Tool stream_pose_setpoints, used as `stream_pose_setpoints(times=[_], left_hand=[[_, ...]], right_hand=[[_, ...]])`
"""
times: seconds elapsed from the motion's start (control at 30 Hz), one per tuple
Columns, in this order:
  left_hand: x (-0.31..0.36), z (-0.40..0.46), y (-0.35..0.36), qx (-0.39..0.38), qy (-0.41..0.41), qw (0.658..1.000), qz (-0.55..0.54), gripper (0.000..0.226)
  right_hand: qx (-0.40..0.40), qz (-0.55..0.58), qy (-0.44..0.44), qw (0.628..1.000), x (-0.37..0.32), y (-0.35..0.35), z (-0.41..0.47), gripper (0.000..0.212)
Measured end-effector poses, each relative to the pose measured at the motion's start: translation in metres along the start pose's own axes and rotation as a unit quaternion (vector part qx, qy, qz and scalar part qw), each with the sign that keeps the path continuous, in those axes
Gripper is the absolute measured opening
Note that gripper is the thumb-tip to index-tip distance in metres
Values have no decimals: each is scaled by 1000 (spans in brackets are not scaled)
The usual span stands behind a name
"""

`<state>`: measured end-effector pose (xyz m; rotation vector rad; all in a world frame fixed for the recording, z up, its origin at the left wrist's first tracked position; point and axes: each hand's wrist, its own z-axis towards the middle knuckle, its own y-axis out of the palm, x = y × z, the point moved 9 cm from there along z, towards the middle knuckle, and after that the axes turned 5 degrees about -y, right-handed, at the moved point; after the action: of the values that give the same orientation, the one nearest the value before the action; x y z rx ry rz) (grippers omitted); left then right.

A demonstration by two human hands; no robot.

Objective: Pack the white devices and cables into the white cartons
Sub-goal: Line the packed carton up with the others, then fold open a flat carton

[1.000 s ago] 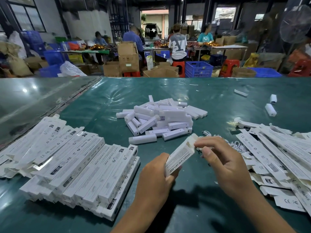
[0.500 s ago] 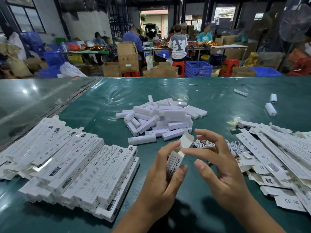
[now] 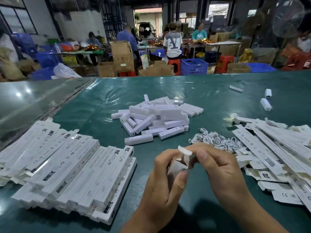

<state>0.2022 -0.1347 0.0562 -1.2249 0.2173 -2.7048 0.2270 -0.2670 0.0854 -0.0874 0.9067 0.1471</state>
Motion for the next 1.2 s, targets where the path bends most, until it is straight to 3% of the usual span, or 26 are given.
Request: stream_pose_setpoints(times=[0.1,0.2,0.33,0.47,0.87,1.0,1.2], left_hand=[[-14,-3,8,-13,-69,996,-55,52],[-16,-4,9,-11,-77,995,-54,53],[-14,-5,10,-5,-65,997,-35,54],[-5,-3,11,-14,-25,999,-22,53],[5,-2,7,0,28,999,39,49],[10,0,9,-7,53,998,18,37],[2,0,2,13,23,1000,14,37]], right_hand=[[22,-7,13,1000,-2,-6,0,24],[18,-41,5,999,-5,-8,-1,21],[22,-103,-32,994,-10,-10,-2,25],[37,-104,-25,994,-7,-13,-3,16],[13,-110,-45,993,-11,-10,-1,19],[13,-103,-54,993,-12,-10,-1,20],[-3,-142,-116,983,-18,-7,-5,25]])
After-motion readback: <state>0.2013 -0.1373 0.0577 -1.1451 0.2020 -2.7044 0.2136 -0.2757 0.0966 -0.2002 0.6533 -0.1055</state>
